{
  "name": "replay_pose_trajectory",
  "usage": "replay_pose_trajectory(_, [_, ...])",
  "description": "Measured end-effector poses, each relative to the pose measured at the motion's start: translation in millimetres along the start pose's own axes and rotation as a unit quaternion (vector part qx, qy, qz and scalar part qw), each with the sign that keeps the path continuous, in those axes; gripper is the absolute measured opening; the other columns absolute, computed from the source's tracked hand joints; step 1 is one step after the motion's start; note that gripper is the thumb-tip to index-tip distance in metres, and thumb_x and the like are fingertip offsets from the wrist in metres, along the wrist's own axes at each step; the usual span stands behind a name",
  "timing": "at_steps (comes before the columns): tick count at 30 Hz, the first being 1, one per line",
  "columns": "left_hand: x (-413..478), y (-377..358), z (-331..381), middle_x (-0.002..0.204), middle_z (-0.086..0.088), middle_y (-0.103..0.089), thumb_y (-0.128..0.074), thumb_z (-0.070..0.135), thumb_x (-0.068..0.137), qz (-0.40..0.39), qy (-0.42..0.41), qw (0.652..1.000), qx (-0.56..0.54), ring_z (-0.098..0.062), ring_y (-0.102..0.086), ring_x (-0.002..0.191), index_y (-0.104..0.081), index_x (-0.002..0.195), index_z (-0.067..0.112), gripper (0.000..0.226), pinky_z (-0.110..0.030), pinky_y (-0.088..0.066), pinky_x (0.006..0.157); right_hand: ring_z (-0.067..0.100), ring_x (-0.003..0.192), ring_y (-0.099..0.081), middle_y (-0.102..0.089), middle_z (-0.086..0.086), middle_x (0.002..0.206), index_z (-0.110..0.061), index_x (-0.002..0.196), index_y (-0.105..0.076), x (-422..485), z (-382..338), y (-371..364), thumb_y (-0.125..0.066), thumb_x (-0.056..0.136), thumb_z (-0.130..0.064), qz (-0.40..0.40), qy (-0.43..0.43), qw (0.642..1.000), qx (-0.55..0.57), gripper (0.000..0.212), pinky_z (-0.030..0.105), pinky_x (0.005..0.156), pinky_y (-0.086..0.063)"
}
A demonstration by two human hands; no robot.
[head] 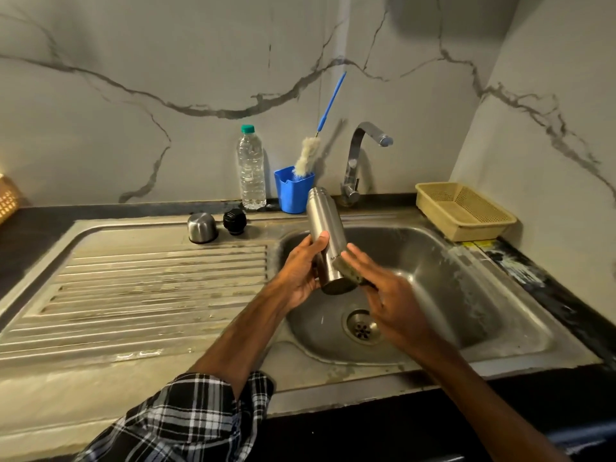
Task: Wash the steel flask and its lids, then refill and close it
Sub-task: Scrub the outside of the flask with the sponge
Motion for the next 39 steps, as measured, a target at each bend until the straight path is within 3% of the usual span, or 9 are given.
replay_pose_trajectory(3, [7.1, 5.4, -2.6, 0.130, -0.015, -0.067, -0.072, 0.047, 0.091, 0.002, -0.003, 1.000, 0.015, -0.032, -0.066, 0.119, -0.055, 0.140, 0.024, 0.056, -0.044, -0.060, 0.076, 0.011, 0.152, -0.018, -0.034, -0.008, 0.159, -0.021, 0.147, -0.048, -10.8, -10.3, -12.7, -0.044, 0.083, 0.019, -0.075, 0.058, 0.995, -0.019, 0.076, 0.024, 0.123, -0.018])
replay_pose_trajectory(7, [6.7, -1.9, -1.7, 0.132, -0.015, -0.066, -0.073, 0.045, 0.089, -0.008, -0.009, 1.000, 0.013, -0.032, -0.064, 0.120, -0.055, 0.142, 0.024, 0.060, -0.046, -0.060, 0.081, 0.008, 0.145, -0.035, -0.041, -0.009, 0.155, -0.021, 0.145, -0.050, 1.1, 7.1, 9.3, -0.047, 0.090, 0.017, 0.007, 0.002, 1.000, 0.013, 0.067, 0.037, 0.119, -0.032])
replay_pose_trajectory(12, [3.2, -0.2, -1.4, 0.132, -0.019, -0.064, -0.068, 0.041, 0.094, -0.001, -0.001, 1.000, -0.004, -0.035, -0.065, 0.118, -0.053, 0.141, 0.021, 0.054, -0.043, -0.061, 0.072, 0.015, 0.151, -0.022, -0.038, -0.005, 0.158, -0.018, 0.145, -0.051, -9.6, -8.0, -3.8, -0.048, 0.083, 0.024, -0.042, 0.074, 0.996, -0.023, 0.075, 0.030, 0.122, -0.024])
replay_pose_trajectory(16, [-0.4, -5.4, 4.2, 0.119, -0.014, -0.066, -0.057, 0.030, 0.103, -0.037, -0.004, 0.999, -0.006, -0.026, -0.069, 0.098, -0.050, 0.142, 0.017, 0.041, -0.042, -0.061, 0.071, 0.017, 0.148, -0.032, -0.045, -0.003, 0.153, -0.018, 0.141, -0.055, -3.4, -4.0, 10.2, -0.050, 0.085, 0.024, 0.015, 0.058, 0.998, -0.003, 0.071, 0.042, 0.118, -0.034])
replay_pose_trajectory(22, [-3.5, -10.4, 11.1, 0.117, -0.014, -0.068, -0.060, 0.024, 0.100, -0.062, -0.021, 0.998, -0.017, -0.026, -0.072, 0.099, -0.050, 0.140, 0.013, 0.043, -0.047, -0.062, 0.074, 0.013, 0.146, -0.034, -0.043, -0.008, 0.154, -0.020, 0.143, -0.053, -5.4, -1.0, 18.8, -0.049, 0.085, 0.021, 0.045, 0.012, 0.999, 0.011, 0.071, 0.042, 0.118, -0.034])
replay_pose_trajectory(26, [-1.4, -5.9, 12.3, 0.111, -0.010, -0.070, -0.061, 0.029, 0.100, -0.055, -0.037, 0.998, 0.003, -0.026, -0.069, 0.099, -0.047, 0.146, 0.014, 0.050, -0.047, -0.061, 0.079, 0.021, 0.152, -0.021, -0.038, -0.002, 0.158, -0.015, 0.143, -0.053, -15.7, -21.1, 4.2, -0.047, 0.079, 0.023, -0.036, 0.100, 0.994, -0.040, 0.075, 0.034, 0.123, -0.024])
replay_pose_trajectory(32, [-3.8, -10.7, 10.5, 0.133, -0.017, -0.063, -0.067, 0.027, 0.095, -0.060, -0.031, 0.998, 0.000, -0.031, -0.067, 0.111, -0.041, 0.152, 0.033, 0.063, -0.051, -0.060, 0.082, 0.007, 0.145, -0.035, -0.041, -0.008, 0.155, -0.020, 0.144, -0.052, -4.0, -2.3, 19.5, -0.048, 0.086, 0.019, 0.040, 0.009, 0.999, -0.006, 0.070, 0.037, 0.118, -0.034])
replay_pose_trajectory(36, [-3.2, -9.1, 8.5, 0.133, -0.016, -0.063, -0.064, 0.026, 0.098, -0.066, -0.024, 0.998, 0.003, -0.028, -0.070, 0.104, -0.037, 0.154, 0.035, 0.063, -0.041, -0.062, 0.070, 0.023, 0.151, -0.026, -0.044, 0.001, 0.154, -0.012, 0.136, -0.061, -14.7, -21.9, -0.5, -0.048, 0.075, 0.021, -0.052, 0.115, 0.991, -0.041, 0.071, 0.035, 0.122, -0.026])
replay_pose_trajectory(39, [-1.8, -9.1, 7.7, 0.136, -0.016, -0.062, -0.067, 0.026, 0.095, -0.068, -0.020, 0.998, 0.004, -0.033, -0.067, 0.114, -0.033, 0.156, 0.036, 0.071, -0.046, -0.062, 0.076, 0.019, 0.148, -0.032, -0.049, 0.000, 0.150, -0.015, 0.131, -0.065, -9.0, -13.4, 6.5, -0.047, 0.076, 0.021, -0.017, 0.090, 0.996, -0.005, 0.068, 0.039, 0.120, -0.032])
Point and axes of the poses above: each hand's wrist, its own x-axis towards the middle knuckle, its own y-axis out of the back of the hand, z = x × y, the point moved 7 cm from there along x, towards the middle knuckle
